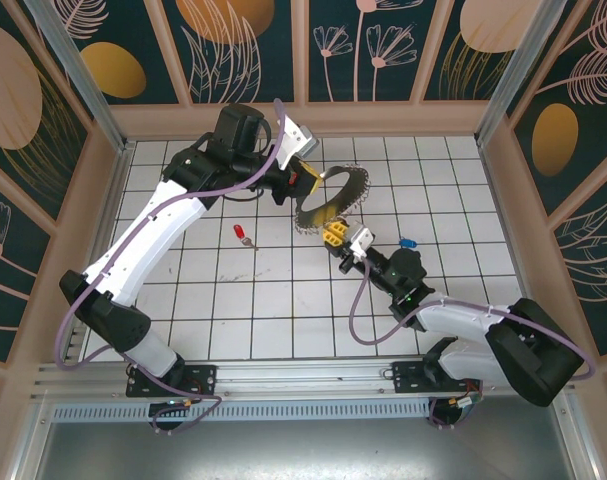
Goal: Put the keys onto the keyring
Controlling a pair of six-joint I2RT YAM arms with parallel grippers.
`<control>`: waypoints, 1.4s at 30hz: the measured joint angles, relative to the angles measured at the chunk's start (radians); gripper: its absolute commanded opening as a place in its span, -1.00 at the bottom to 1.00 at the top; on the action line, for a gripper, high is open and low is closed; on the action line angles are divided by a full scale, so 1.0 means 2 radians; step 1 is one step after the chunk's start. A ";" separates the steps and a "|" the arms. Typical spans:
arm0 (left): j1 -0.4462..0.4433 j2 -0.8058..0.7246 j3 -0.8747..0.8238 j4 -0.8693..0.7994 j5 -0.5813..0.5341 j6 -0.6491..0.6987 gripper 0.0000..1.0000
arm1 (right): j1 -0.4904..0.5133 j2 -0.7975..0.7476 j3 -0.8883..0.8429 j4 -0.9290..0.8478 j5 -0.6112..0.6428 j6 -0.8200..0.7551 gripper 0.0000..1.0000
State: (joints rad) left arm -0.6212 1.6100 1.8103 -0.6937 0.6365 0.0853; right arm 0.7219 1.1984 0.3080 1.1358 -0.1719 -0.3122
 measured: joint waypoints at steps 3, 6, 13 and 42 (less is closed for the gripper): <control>0.000 -0.002 -0.003 0.005 0.002 -0.002 -1.00 | 0.000 0.000 0.000 0.001 0.006 -0.002 -0.67; 0.000 -0.003 -0.004 0.008 0.002 -0.004 -1.00 | 0.000 0.000 0.000 0.001 0.007 -0.004 -0.59; 0.000 -0.011 -0.014 0.022 0.001 -0.005 -1.00 | 0.014 0.000 0.009 -0.012 0.017 -0.031 -0.62; 0.000 -0.067 -0.084 0.087 0.005 0.006 -1.00 | 0.012 -0.037 0.009 -0.055 0.035 -0.073 -0.92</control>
State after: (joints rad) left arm -0.6212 1.4761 1.6413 -0.5194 0.6456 0.0978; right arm 0.7467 1.1244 0.3264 1.0267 -0.1013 -0.4587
